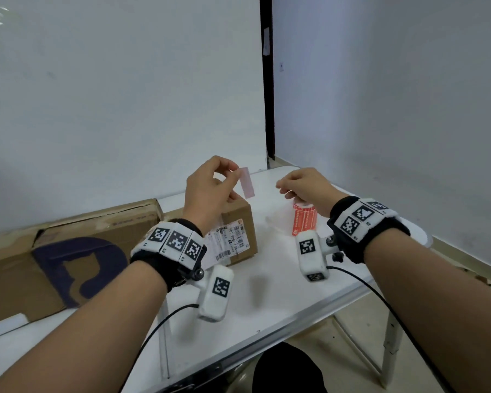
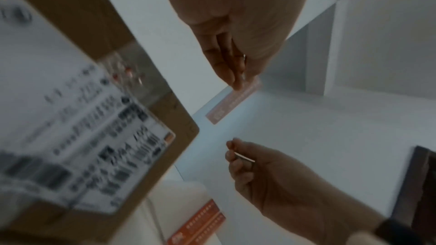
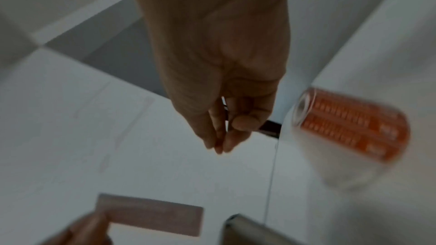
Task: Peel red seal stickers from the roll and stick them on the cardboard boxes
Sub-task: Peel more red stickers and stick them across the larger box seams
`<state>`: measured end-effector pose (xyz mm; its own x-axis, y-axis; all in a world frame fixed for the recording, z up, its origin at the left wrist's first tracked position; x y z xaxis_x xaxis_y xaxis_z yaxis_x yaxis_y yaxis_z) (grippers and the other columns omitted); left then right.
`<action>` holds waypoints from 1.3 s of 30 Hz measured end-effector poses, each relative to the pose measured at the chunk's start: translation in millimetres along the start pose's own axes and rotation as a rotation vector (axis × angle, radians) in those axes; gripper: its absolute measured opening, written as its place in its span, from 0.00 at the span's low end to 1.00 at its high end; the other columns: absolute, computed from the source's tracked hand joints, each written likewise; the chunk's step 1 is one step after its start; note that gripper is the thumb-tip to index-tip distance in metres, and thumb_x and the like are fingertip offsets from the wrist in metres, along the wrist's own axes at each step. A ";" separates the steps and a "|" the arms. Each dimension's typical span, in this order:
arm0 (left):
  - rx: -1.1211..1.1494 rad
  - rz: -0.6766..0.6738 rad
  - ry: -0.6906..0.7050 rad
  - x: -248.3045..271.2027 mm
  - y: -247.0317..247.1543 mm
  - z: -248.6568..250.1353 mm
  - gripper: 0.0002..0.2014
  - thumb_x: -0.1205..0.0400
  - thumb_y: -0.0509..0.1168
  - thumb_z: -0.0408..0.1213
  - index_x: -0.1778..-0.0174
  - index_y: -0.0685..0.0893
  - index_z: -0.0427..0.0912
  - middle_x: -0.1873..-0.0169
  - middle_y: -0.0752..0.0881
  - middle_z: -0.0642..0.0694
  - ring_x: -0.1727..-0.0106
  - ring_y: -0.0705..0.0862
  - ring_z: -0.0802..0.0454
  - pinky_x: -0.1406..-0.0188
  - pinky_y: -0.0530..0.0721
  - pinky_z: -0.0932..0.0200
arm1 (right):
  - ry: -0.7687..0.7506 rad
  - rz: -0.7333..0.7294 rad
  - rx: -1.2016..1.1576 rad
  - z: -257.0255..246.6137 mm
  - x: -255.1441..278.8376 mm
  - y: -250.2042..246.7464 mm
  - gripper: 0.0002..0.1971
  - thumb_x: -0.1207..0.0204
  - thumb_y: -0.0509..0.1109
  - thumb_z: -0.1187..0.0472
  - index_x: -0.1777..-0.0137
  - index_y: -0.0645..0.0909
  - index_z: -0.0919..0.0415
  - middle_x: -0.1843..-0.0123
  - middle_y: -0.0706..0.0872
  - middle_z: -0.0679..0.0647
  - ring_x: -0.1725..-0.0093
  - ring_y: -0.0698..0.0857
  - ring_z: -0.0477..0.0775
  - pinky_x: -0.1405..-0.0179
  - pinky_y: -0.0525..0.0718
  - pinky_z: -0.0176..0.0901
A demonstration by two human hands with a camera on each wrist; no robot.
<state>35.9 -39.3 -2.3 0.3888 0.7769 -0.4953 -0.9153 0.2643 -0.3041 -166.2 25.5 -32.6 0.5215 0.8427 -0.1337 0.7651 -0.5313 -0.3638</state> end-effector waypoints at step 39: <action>-0.727 -0.063 0.111 19.1 -232.2 -80.4 0.10 0.18 0.64 0.37 0.43 0.87 0.46 0.47 0.88 0.49 0.48 0.86 0.51 0.41 0.83 0.48 | 0.066 -0.386 -0.521 -124.8 -20.3 237.5 0.07 0.19 0.67 0.67 0.58 0.82 0.67 0.65 0.81 0.56 0.67 0.79 0.48 0.68 0.86 0.31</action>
<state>264.3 -131.8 -6.6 0.4822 0.7002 -0.5266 -0.6051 -0.1685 -0.7781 52.1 -128.7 -1.3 0.1817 0.9832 -0.0201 0.9764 -0.1779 0.1224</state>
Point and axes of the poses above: each hand's wrist, its own x-axis away from the middle knuckle, its own y-axis out of the palm, z = x × y, the point moved 4 cm from there along -x, towards the middle knuckle
